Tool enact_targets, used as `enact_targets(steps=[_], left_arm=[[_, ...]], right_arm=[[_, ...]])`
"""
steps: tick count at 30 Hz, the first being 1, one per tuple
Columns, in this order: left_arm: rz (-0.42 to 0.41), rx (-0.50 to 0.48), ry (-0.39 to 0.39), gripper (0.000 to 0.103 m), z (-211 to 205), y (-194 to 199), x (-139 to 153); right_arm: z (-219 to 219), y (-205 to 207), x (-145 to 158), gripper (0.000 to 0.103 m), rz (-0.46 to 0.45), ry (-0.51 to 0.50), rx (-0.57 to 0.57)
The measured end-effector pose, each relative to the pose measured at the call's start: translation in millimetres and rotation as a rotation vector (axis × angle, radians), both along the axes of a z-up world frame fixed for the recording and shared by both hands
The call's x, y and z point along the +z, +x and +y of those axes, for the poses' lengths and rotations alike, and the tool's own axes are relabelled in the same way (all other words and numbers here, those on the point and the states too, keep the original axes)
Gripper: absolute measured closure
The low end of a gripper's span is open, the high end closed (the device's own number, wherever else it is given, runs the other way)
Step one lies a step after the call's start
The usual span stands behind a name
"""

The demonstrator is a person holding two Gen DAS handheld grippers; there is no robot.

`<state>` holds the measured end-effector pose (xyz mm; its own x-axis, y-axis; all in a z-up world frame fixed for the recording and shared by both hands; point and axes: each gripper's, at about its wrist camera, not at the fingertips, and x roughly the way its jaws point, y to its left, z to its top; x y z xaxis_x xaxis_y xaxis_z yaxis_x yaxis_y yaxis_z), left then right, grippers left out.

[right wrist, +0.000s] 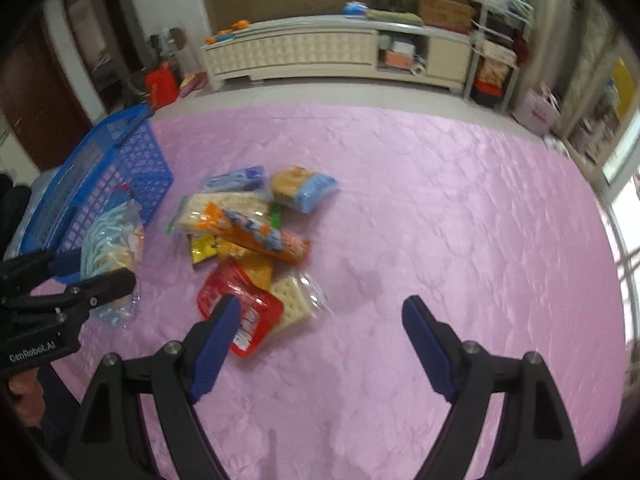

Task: Organize snacks
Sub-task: 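Grasp the striped blue bag with left tool while right tool grasps the round cake bag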

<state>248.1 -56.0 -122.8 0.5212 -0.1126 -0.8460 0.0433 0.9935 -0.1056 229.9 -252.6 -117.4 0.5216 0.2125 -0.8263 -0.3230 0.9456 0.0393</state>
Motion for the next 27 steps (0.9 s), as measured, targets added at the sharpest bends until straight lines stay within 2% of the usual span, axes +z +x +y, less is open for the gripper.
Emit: enact_targets(steps=[2, 6, 12, 19, 24, 27], left_arm=[[-0.015, 0.006, 0.018, 0.048, 4.6, -4.8, 5.0], [-0.013, 0.005, 0.002, 0.048, 11.5, 3.4, 9.0], [-0.034, -0.020, 0.026, 0.048, 6.0, 23.5, 15.2], [0.000, -0.004, 0.033, 0.048, -1.5, 57.2, 5.1], [0.039, -0.022, 0.065, 0.048, -9.2, 75.4, -8.6], [0.040, -0.017, 0.077, 0.048, -11.2, 82.6, -14.1]], right_arm=[[6.7, 7.9, 0.5, 0.017, 0.017, 0.007, 0.024], [19.9, 27.2, 3.3, 0.017, 0.018, -0.007, 0.062], [38.2, 62.9, -0.1, 0.017, 0.018, -0.072, 0.195], [53.7, 105.6, -29.6, 0.017, 0.059, -0.171, 0.331], [57.0, 133.8, -53.9, 0.017, 0.126, -0.142, 0.379], [60.4, 152.6, -73.0, 0.017, 0.160, -0.174, 0.402]])
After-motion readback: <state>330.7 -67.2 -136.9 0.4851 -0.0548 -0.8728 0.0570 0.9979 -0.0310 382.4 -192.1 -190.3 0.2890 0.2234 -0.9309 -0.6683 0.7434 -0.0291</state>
